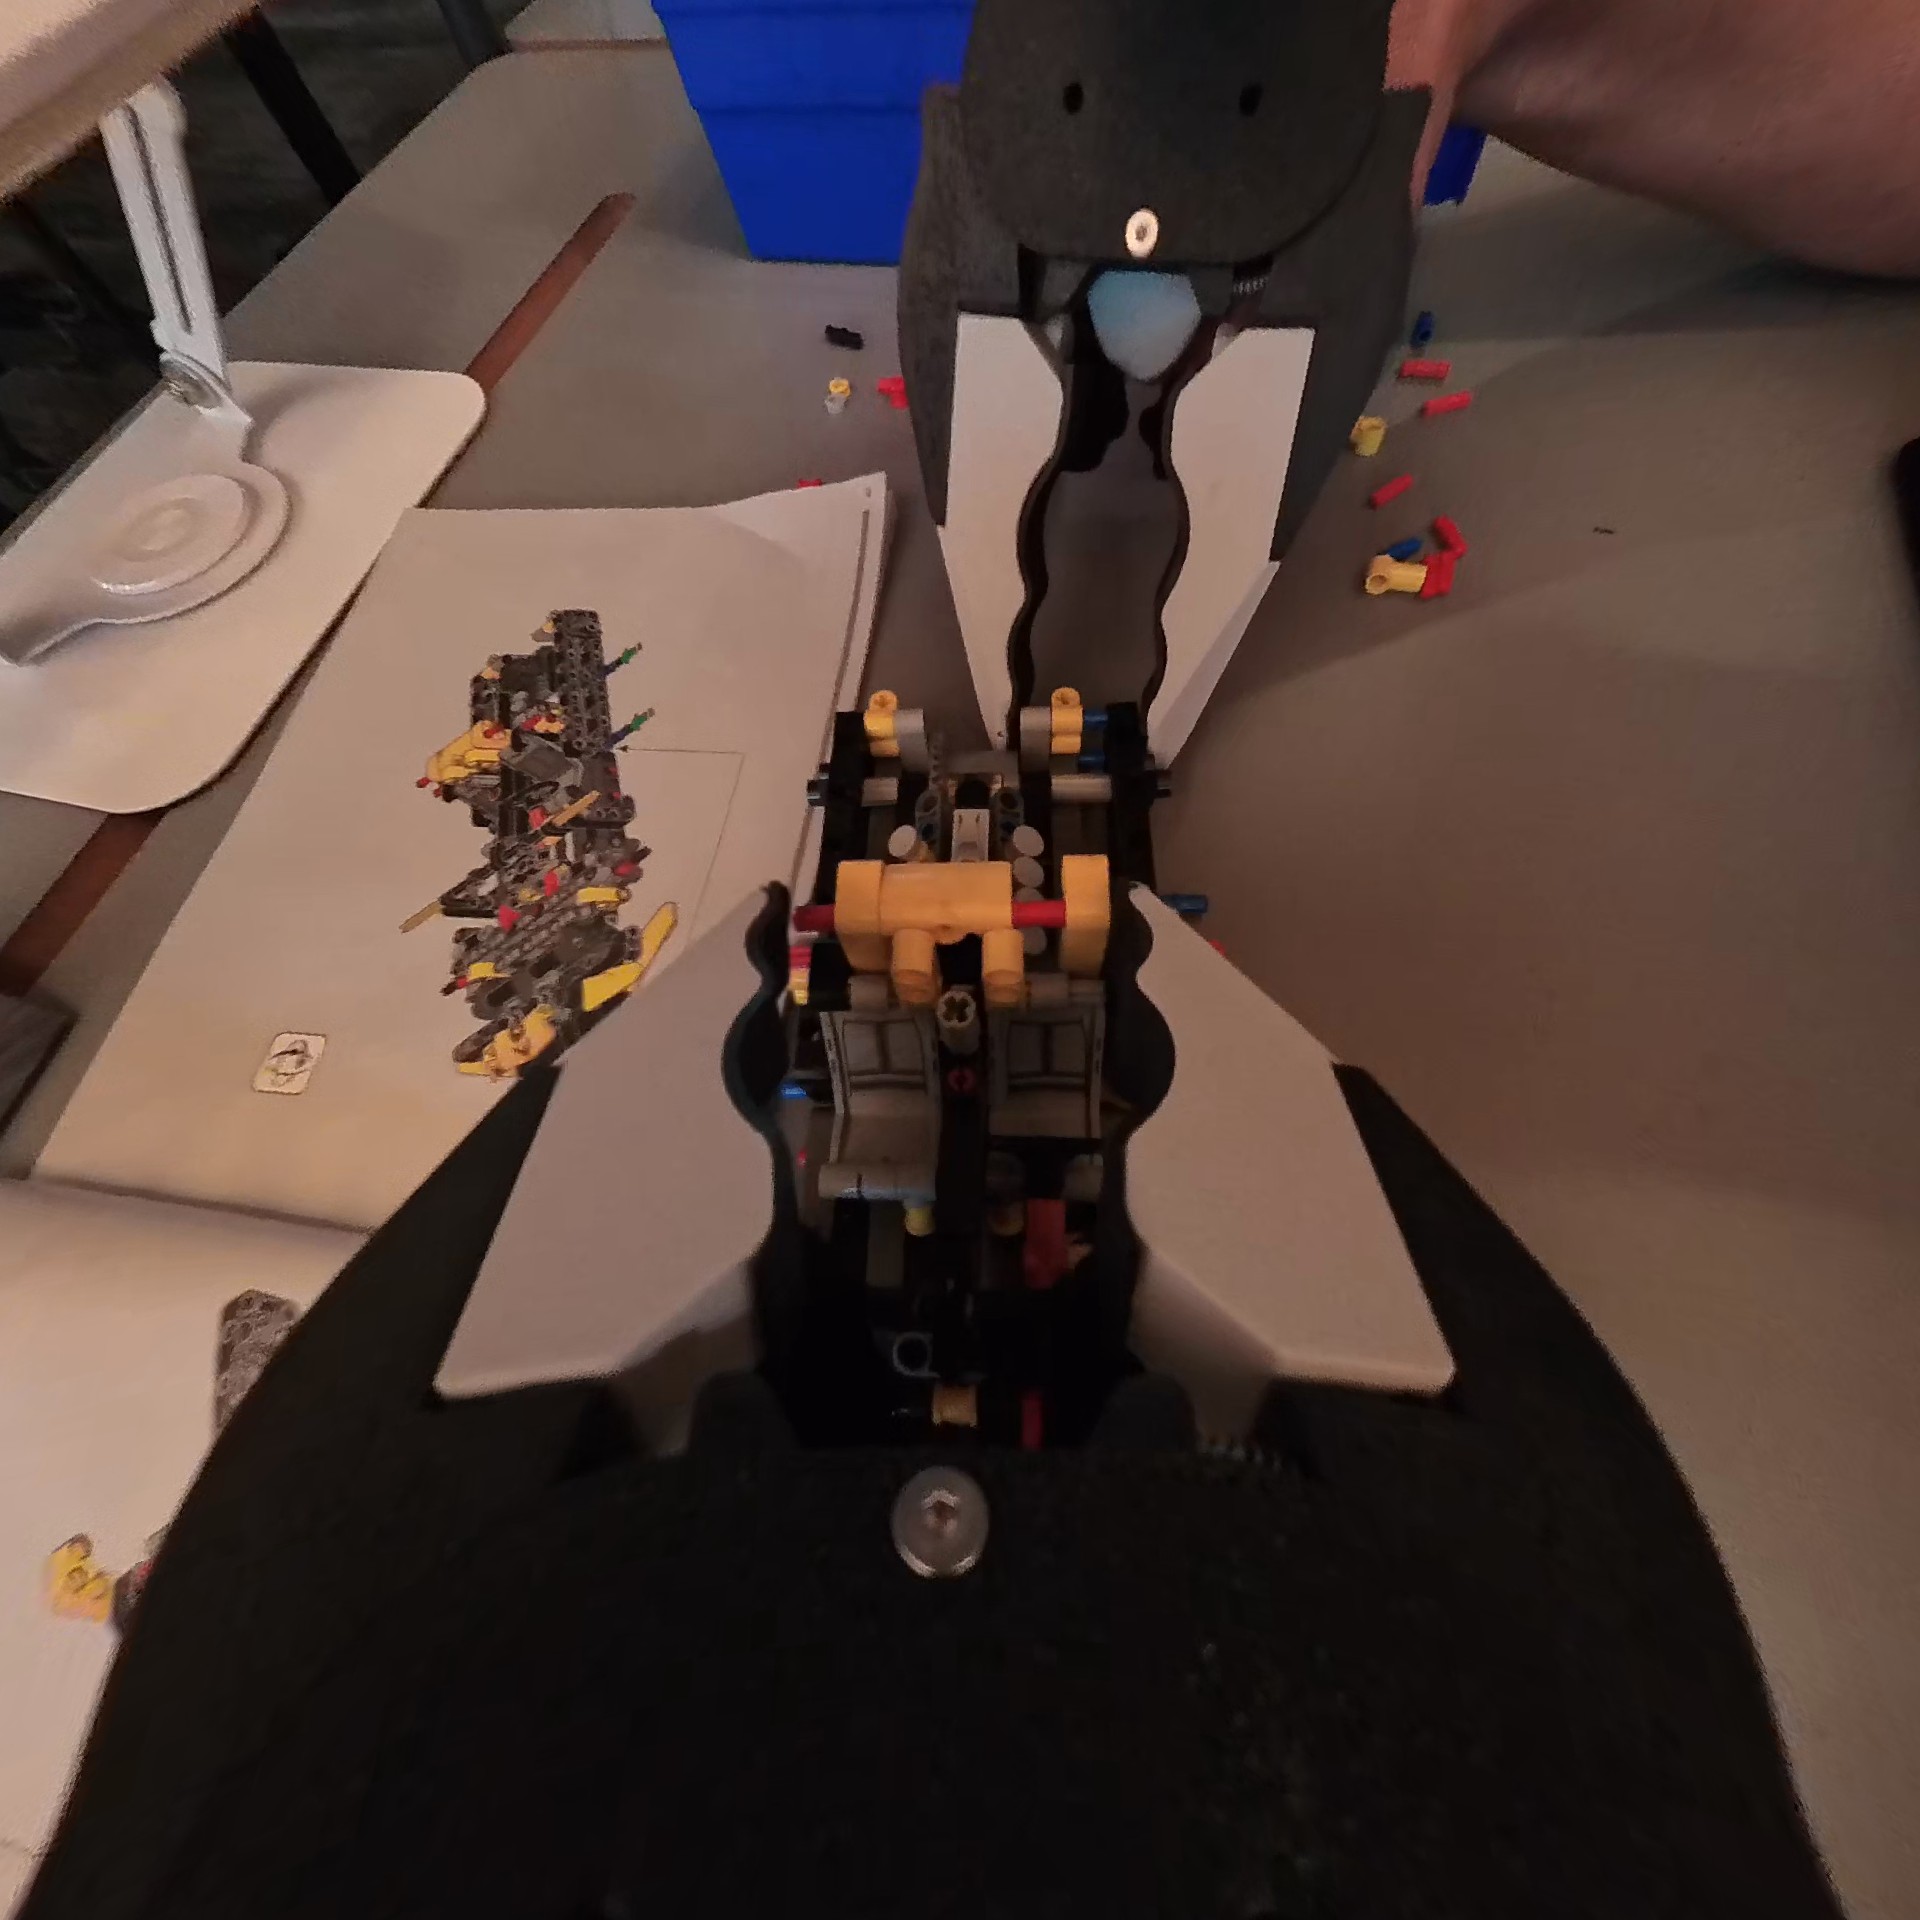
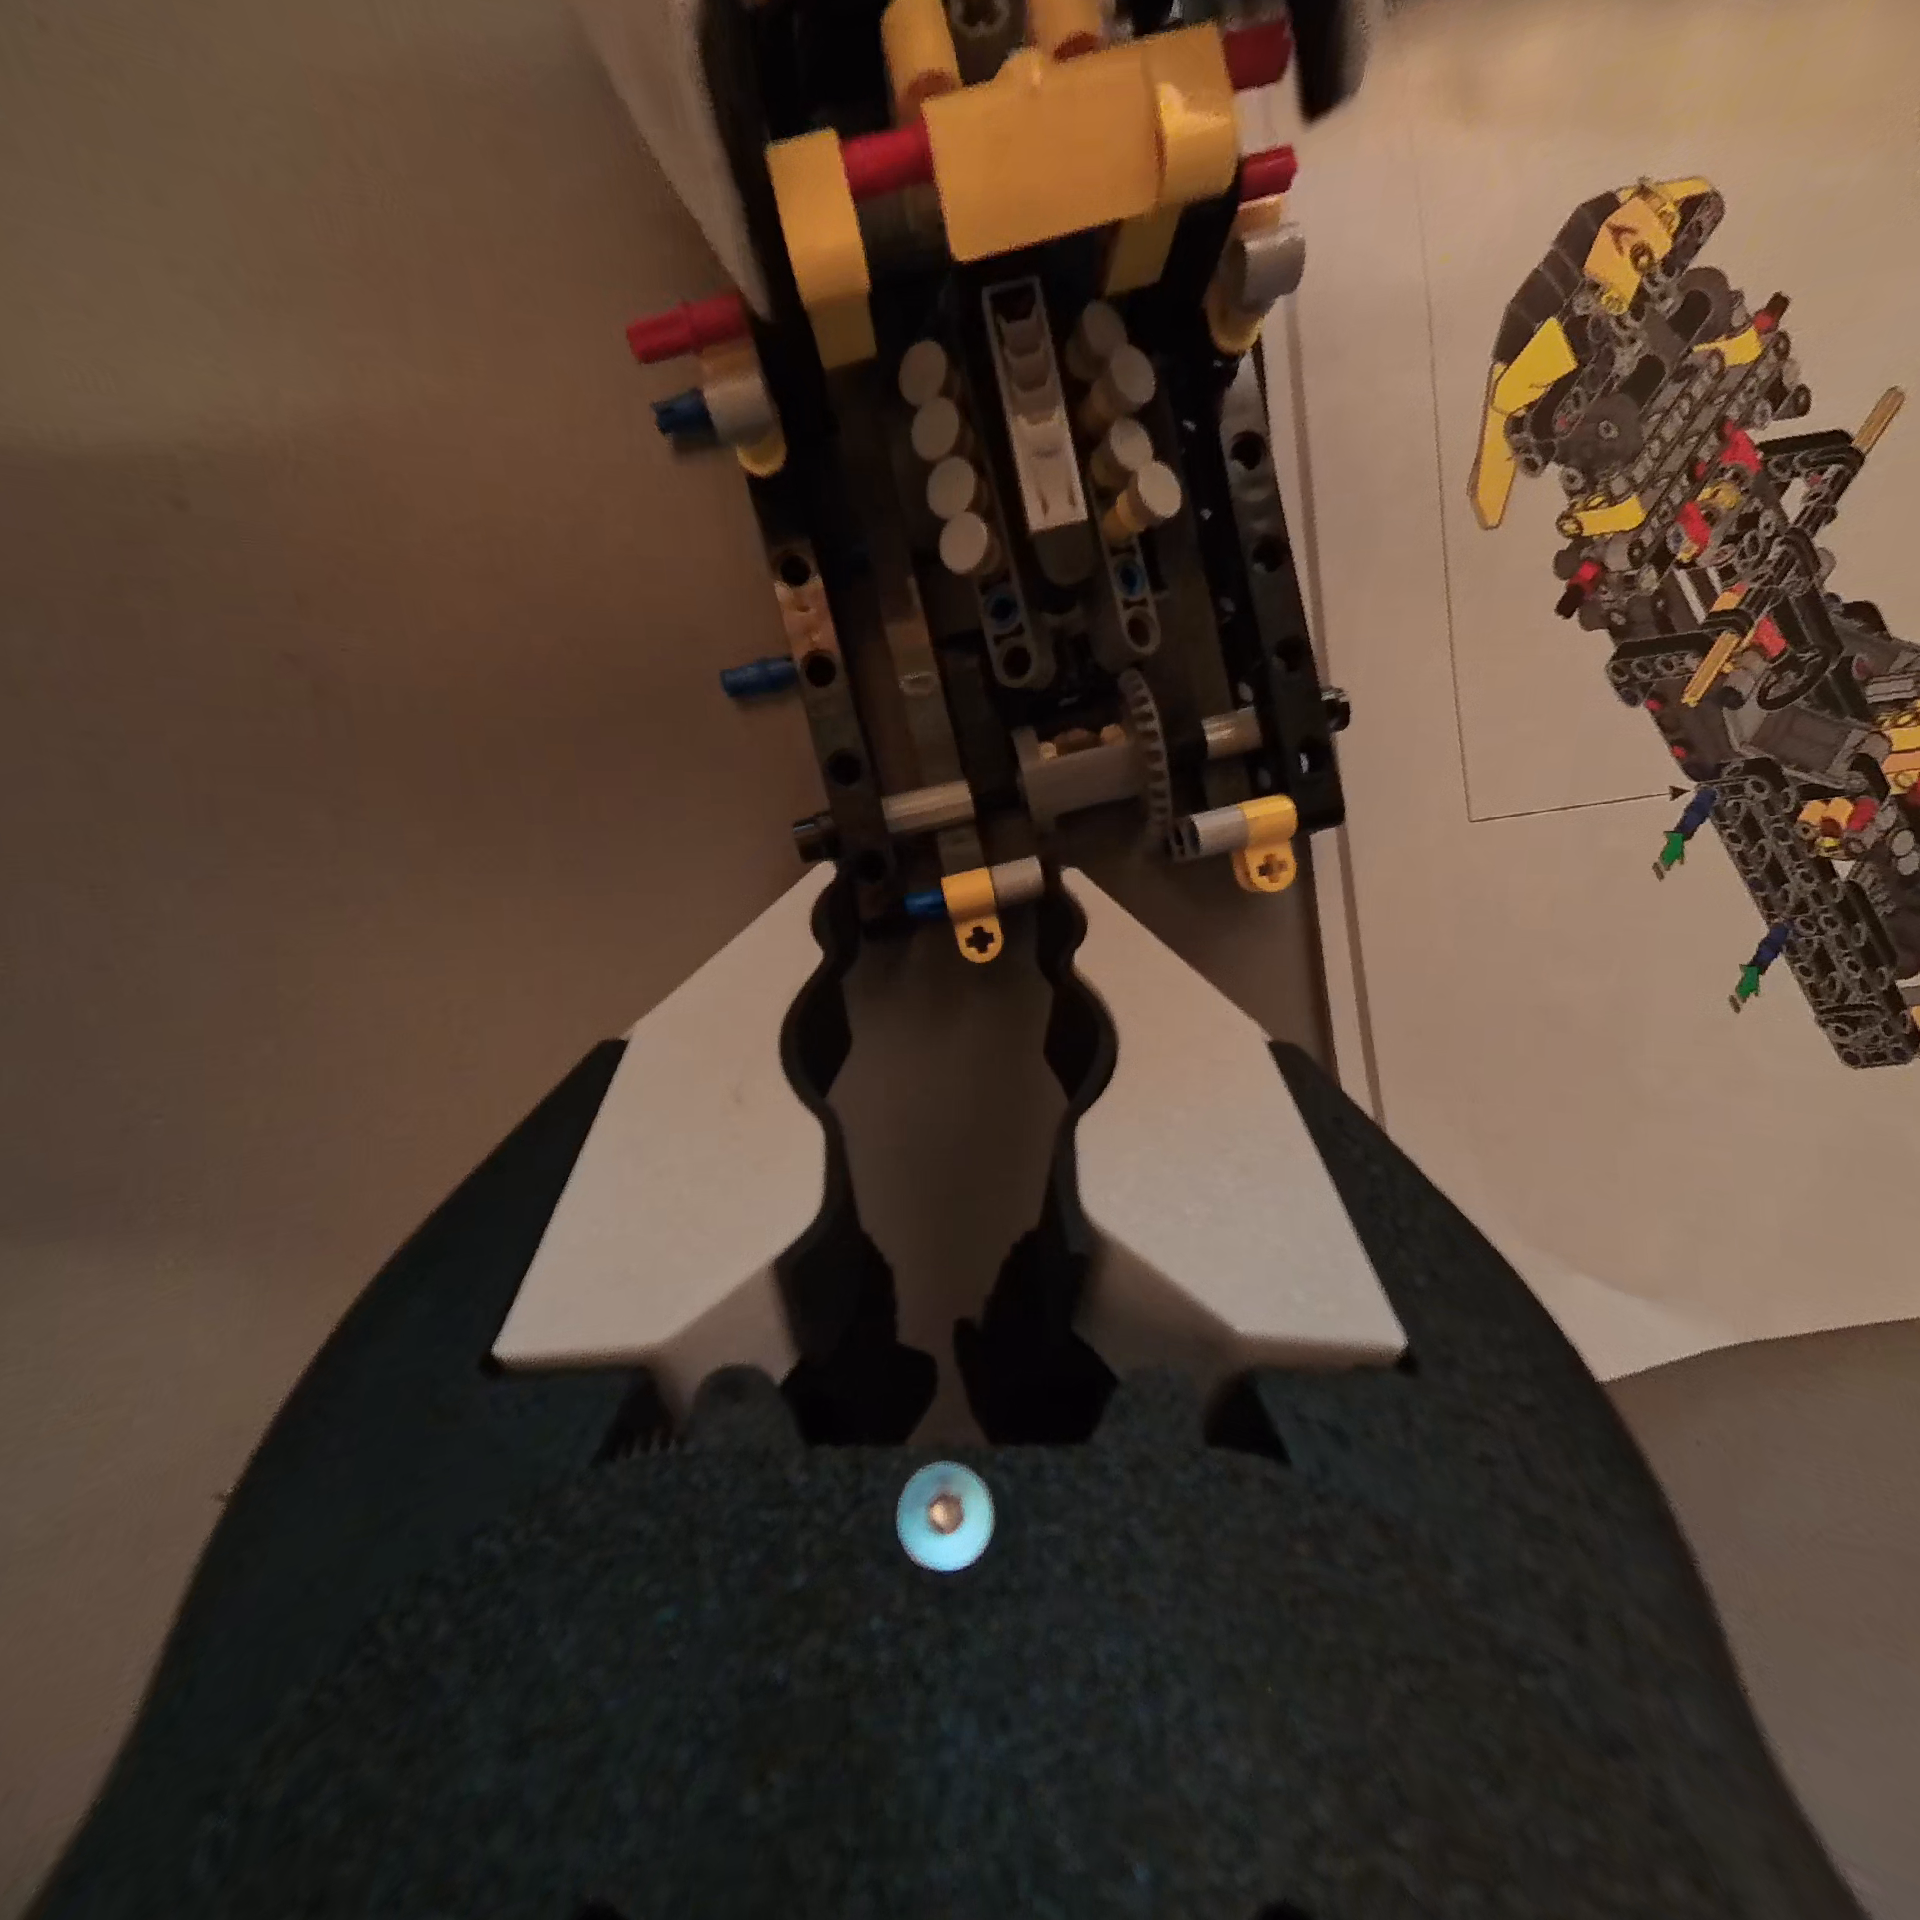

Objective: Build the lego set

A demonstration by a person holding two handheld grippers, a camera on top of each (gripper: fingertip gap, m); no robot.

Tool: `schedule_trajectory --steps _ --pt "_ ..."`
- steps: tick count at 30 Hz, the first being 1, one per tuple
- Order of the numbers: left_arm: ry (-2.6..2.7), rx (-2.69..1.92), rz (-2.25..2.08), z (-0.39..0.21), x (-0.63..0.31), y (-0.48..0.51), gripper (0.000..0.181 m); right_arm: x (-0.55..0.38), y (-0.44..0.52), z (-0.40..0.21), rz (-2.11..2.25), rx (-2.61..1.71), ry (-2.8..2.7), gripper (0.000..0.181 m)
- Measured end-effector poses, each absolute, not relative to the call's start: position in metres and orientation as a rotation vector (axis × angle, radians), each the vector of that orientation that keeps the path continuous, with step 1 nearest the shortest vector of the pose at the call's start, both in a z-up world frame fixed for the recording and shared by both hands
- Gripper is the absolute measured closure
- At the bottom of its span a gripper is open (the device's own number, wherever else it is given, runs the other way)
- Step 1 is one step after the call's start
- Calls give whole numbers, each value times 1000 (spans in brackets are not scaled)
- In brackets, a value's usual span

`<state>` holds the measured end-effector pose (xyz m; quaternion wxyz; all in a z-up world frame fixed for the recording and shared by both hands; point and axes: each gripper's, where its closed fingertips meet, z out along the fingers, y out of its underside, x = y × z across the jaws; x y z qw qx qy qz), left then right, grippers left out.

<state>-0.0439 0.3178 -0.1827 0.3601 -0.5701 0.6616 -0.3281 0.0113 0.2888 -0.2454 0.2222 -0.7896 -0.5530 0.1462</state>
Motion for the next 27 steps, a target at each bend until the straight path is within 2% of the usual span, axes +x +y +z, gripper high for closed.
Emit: schedule_trajectory --steps 2,5,10,22,25,27 --pt "1692 -1445 -853 -170 -50 322 115 11 289 -245 417 -2180 -1521 147" --pt "1808 -1515 -829 -176 -67 321 95 11 289 -245 423 -2189 -1510 147" --pt "1934 -1581 -692 -209 -70 315 86 11 289 -245 430 -2186 -1503 147" --pt "1986 -1661 -515 -222 -64 314 87 11 288 -245 412 -2179 -1512 147" --pt "2017 -1755 -505 -228 -64 313 89 10 288 -245 412 -2199 -1501 146" --pt "2014 -1774 -471 -228 -65 317 97 10 288 -245 406 -2198 -1503 146"
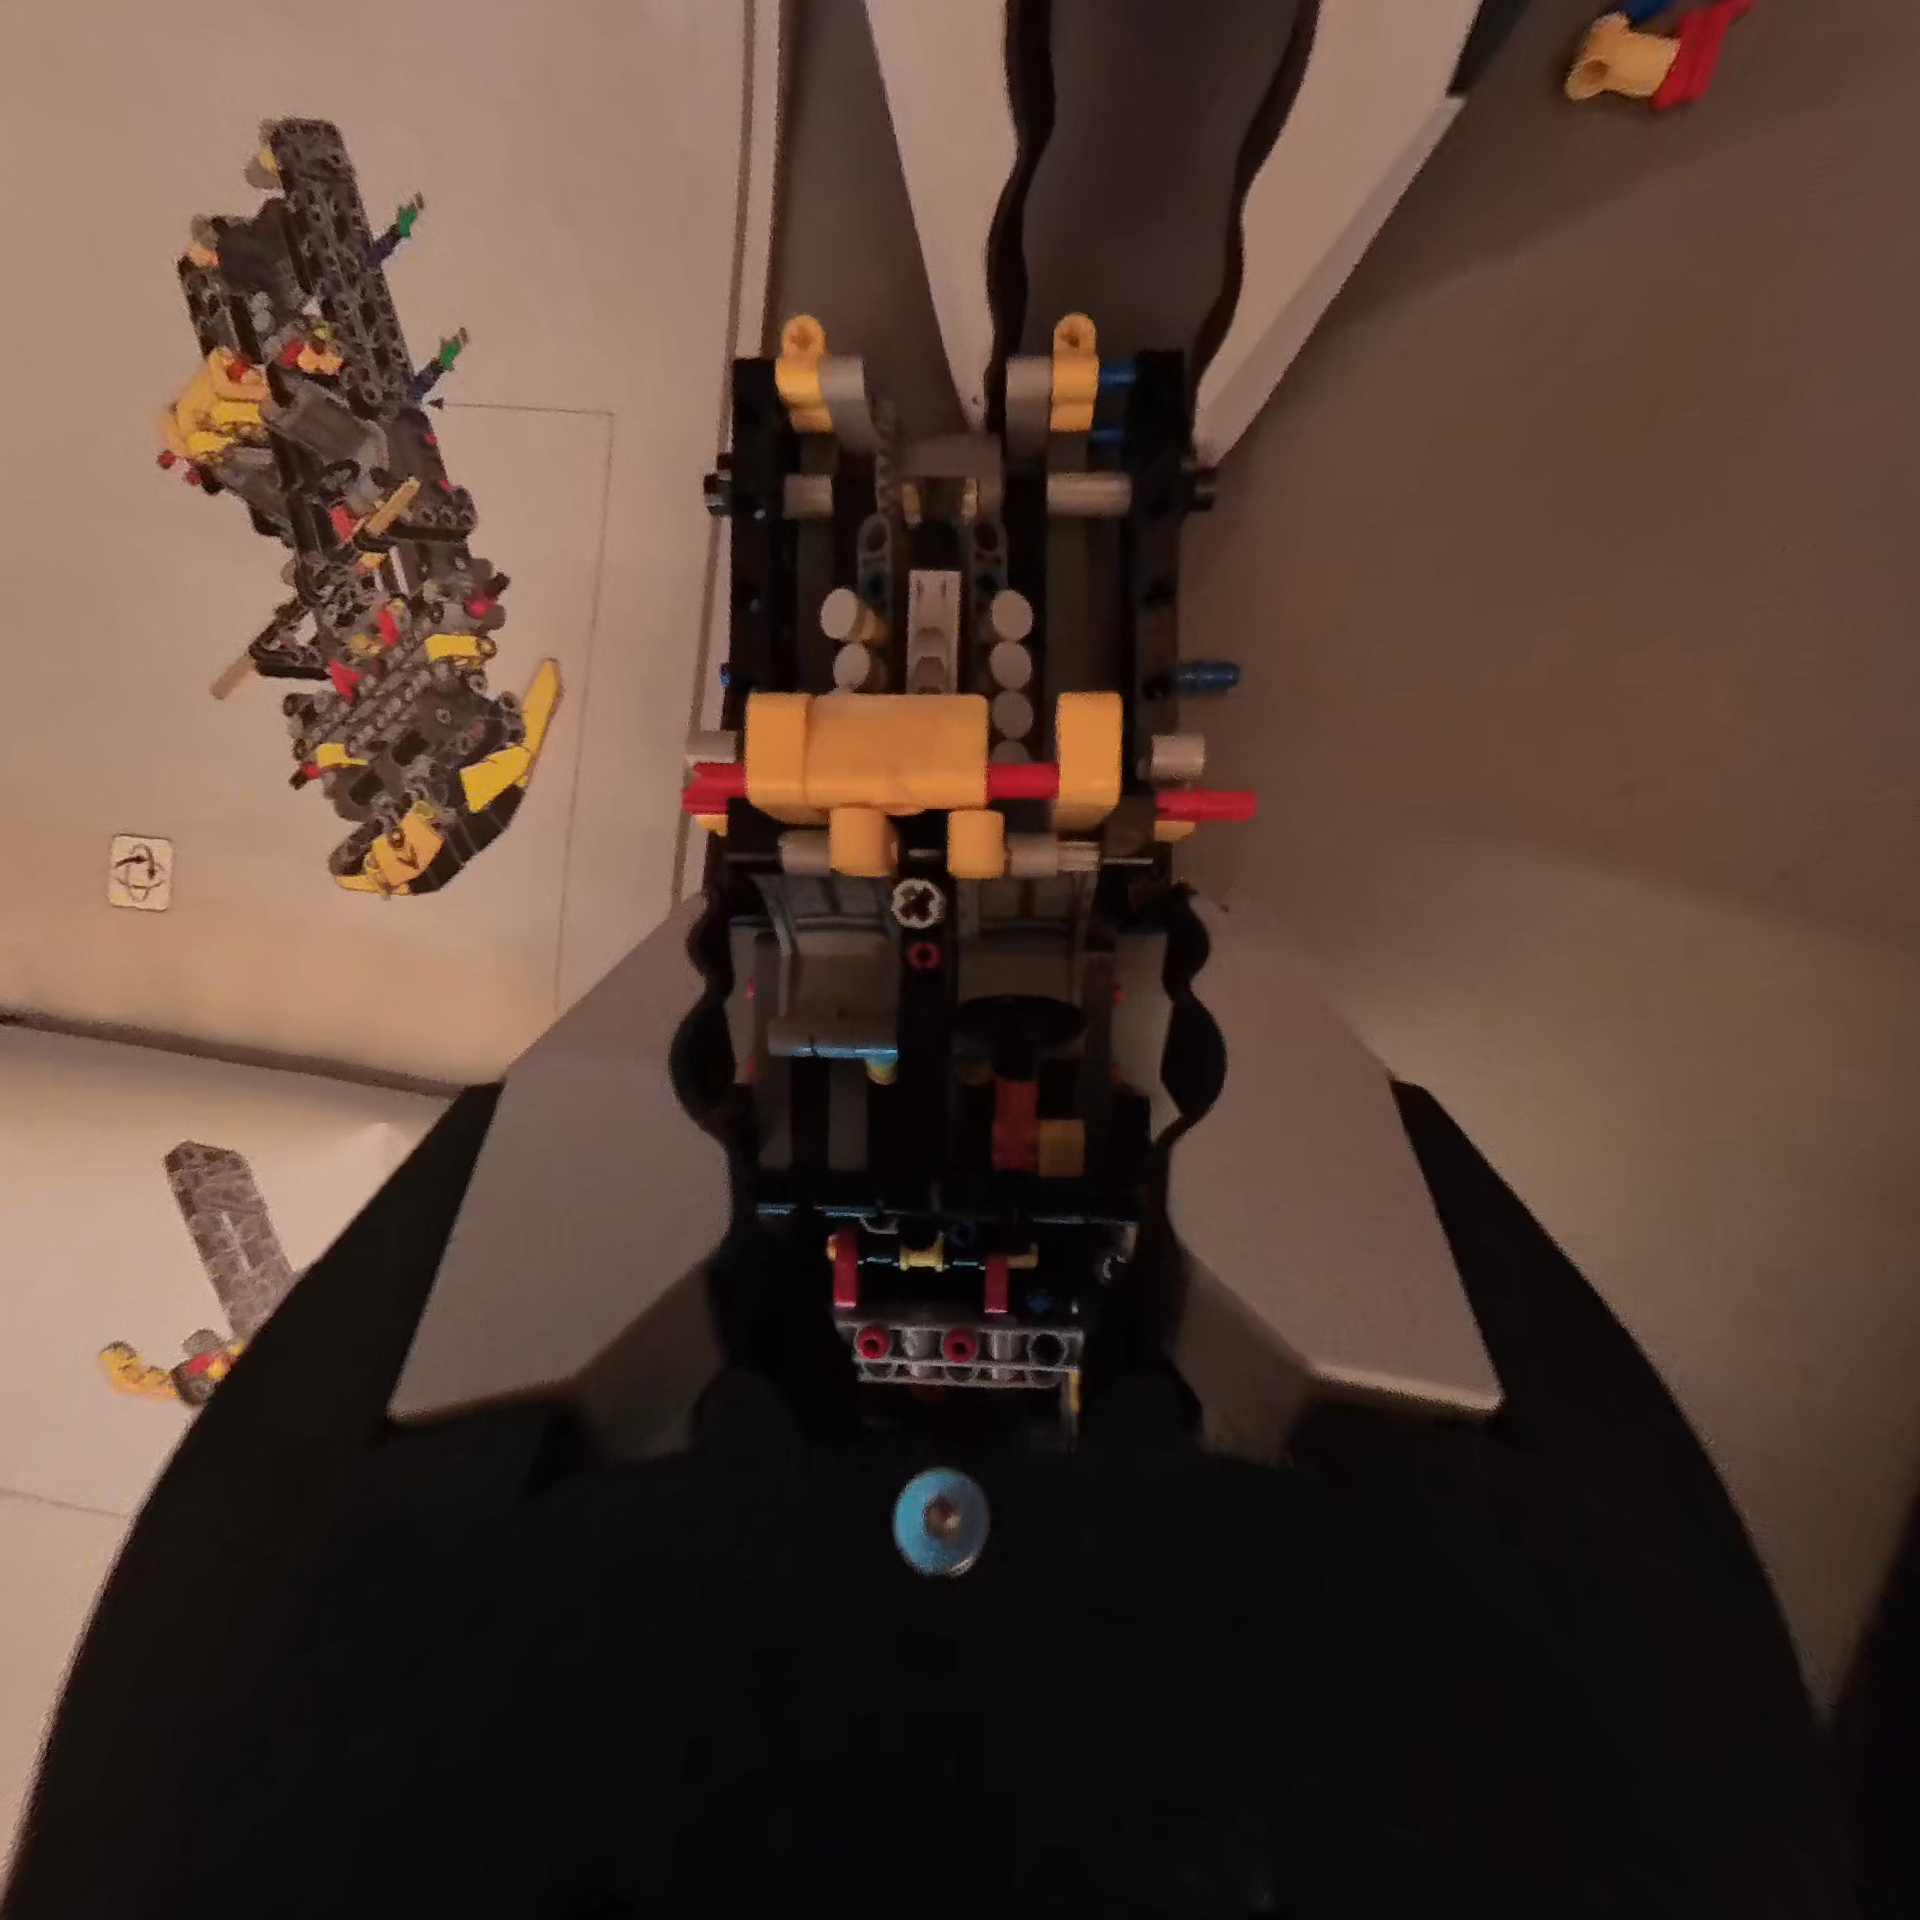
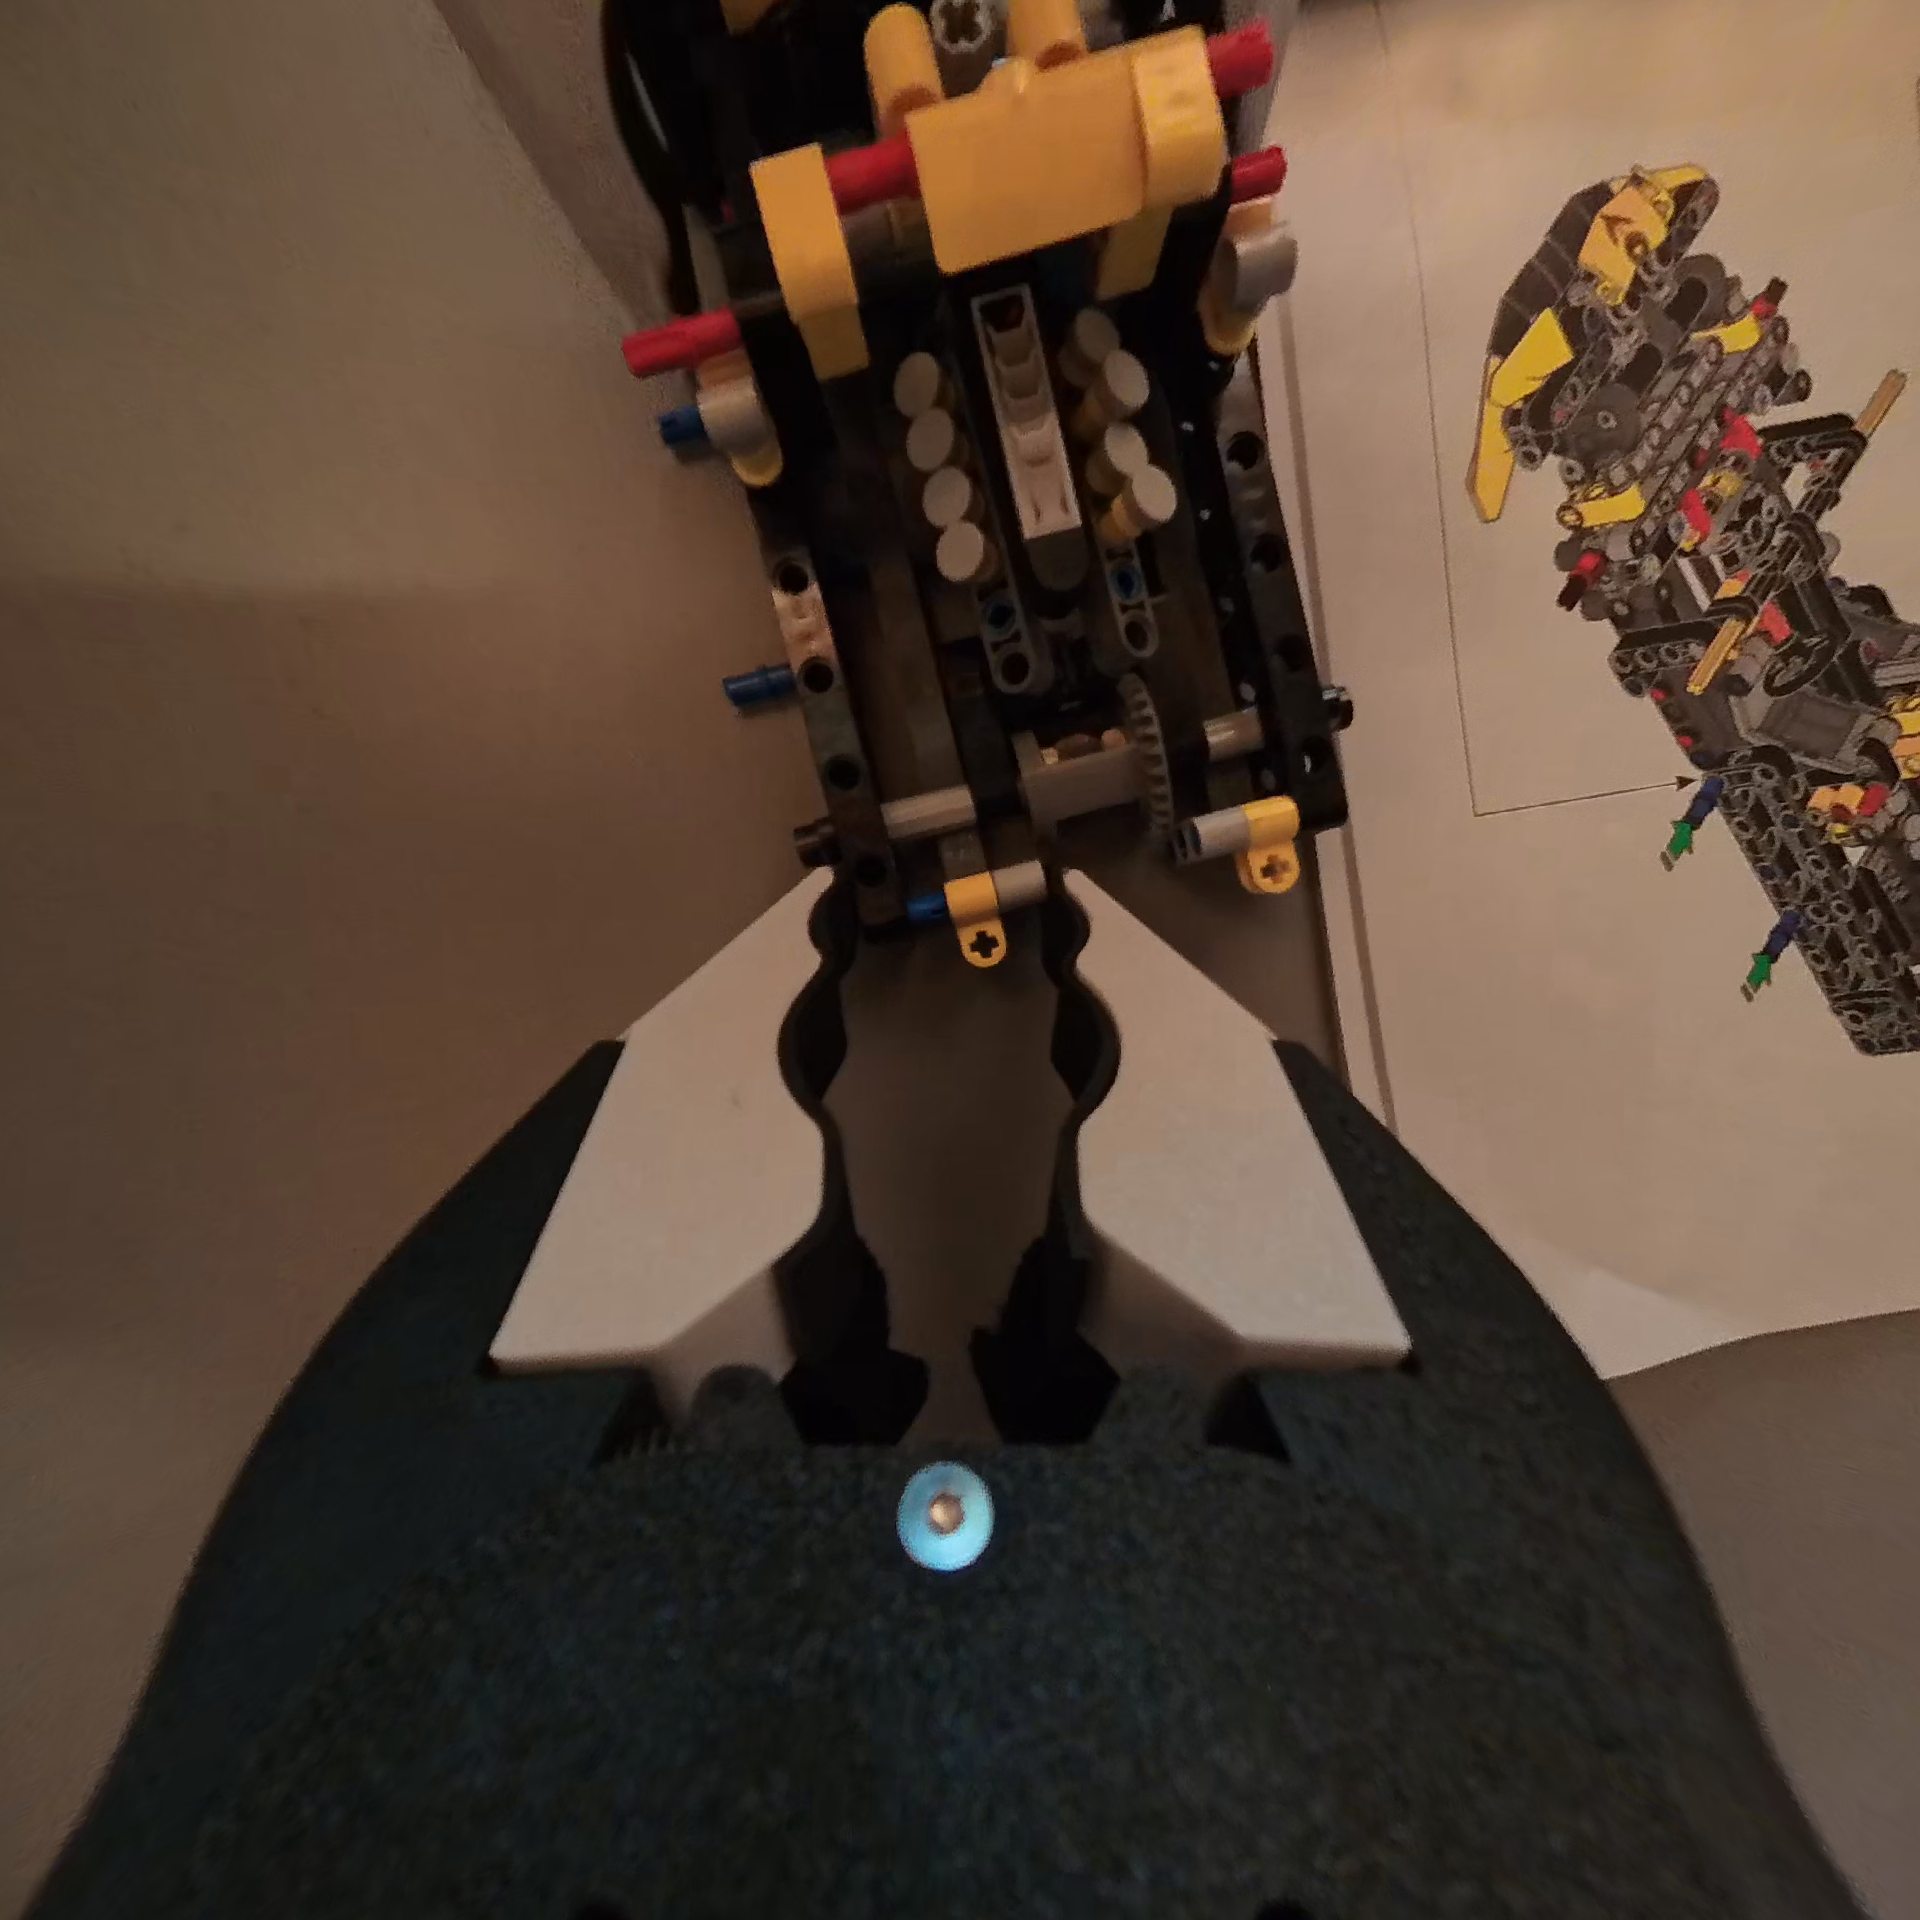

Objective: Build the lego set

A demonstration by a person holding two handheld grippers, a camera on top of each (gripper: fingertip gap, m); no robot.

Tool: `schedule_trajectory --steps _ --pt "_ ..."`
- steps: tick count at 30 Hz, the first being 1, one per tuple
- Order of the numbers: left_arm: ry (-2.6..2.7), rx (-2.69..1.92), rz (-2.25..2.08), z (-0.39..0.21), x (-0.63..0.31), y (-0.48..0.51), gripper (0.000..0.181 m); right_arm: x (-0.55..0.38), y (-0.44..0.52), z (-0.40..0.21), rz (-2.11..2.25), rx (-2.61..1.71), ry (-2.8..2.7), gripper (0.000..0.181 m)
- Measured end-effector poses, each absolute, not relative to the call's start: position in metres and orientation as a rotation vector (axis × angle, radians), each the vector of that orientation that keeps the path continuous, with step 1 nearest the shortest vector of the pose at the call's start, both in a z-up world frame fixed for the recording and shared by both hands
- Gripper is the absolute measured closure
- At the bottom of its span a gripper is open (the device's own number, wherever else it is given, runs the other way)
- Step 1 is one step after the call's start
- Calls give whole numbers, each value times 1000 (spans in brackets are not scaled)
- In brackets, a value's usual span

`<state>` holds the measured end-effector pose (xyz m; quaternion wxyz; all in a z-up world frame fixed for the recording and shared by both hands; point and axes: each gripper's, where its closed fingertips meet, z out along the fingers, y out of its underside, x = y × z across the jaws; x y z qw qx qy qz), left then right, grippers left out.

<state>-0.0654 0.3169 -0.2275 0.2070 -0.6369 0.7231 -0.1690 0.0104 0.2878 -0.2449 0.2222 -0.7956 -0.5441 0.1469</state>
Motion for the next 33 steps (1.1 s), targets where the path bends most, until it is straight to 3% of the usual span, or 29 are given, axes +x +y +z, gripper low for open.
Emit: schedule_trajectory --steps 7,12,33 --pt "2041 -1797 -421 -229 -66 320 101 9 285 -244 491 -2175 -1495 136" --pt "2027 -1793 -436 -228 -65 318 98 11 290 -244 447 -2124 -1532 147" --pt "2004 -1811 -471 -228 -62 318 100 12 289 -245 440 -2074 -1592 148"
